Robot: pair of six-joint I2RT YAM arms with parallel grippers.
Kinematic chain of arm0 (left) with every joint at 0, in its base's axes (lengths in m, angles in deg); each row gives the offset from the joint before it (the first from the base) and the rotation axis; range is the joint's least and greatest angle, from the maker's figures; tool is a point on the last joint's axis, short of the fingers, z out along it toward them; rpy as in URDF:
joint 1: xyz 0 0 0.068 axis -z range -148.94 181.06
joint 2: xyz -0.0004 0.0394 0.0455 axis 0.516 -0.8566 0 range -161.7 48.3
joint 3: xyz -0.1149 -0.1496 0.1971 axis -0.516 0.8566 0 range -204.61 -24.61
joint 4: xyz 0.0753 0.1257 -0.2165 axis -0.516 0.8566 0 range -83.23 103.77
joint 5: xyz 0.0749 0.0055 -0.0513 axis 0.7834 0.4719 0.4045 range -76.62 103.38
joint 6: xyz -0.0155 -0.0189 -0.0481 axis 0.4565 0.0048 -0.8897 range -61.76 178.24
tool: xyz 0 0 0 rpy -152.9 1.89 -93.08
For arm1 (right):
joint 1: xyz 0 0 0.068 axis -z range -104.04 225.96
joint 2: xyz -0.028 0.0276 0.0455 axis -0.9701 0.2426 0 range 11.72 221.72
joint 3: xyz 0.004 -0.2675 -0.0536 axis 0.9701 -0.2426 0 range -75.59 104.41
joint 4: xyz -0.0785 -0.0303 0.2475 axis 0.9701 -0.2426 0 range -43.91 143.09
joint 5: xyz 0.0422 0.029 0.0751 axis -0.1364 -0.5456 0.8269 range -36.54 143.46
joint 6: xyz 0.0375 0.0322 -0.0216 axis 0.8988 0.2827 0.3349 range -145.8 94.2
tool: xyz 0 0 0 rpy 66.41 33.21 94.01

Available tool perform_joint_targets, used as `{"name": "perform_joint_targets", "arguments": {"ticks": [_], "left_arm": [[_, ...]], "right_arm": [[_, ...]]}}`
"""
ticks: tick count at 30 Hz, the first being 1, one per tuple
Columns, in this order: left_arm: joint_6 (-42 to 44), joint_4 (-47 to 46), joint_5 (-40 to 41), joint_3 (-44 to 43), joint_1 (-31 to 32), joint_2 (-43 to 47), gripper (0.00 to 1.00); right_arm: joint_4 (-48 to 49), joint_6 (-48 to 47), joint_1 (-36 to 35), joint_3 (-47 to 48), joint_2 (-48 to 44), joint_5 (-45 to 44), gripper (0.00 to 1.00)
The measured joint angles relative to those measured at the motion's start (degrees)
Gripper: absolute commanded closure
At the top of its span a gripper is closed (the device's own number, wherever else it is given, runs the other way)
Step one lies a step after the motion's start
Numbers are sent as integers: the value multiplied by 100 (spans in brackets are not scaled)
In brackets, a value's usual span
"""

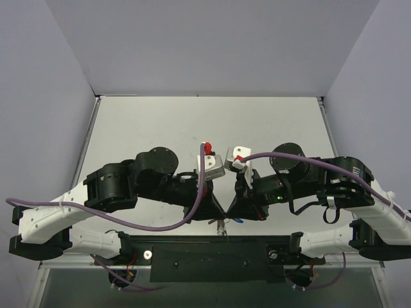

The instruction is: Remove the keys from the keyring

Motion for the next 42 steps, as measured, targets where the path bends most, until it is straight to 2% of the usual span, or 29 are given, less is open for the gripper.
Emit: {"name": "perform_joint_targets", "arguments": {"ticks": [1,2,3,5,7,11,14,21,25,29,35,42], "left_arm": [[9,4,2,-9,-4,-7,100],[15,2,2,-9,-4,-11,100],[11,-2,7,-9,-9,-11,100],[7,85,35,2,-9,-9,100],[-4,116,76,52,-7,-2,100],[-24,63,216,201,-9,101,100],[-31,-96,343,271,-9,254,100],[-31,-909,466,597,-9,748,100],[-70,-1598,533,793,-9,944,100],[-151,-2247,568,1043,-9,1121,100],[-190,-2686,675,1102,-9,1200,100],[-262,-2927,741,1130,-9,1200,100]], "right_arm": [[-2,2,0,0,-4,-26,90],[-4,7,0,0,-9,-44,68],[-7,4,-4,0,-15,-81,55],[-42,2,-17,-13,-37,-146,43],[22,42,-44,-98,-105,-203,40],[426,149,-63,-544,-579,-518,39],[1110,367,-52,-1143,-1285,-907,40],[3416,1117,-24,-2905,-2693,-1534,46],[4760,1563,-26,-3644,-2686,-1617,49],[5591,1834,-28,-3759,-2411,-1552,51],[6166,2006,-33,-3759,-2297,-1484,58],[6363,2063,-61,-3759,-2297,-1449,70]]}}
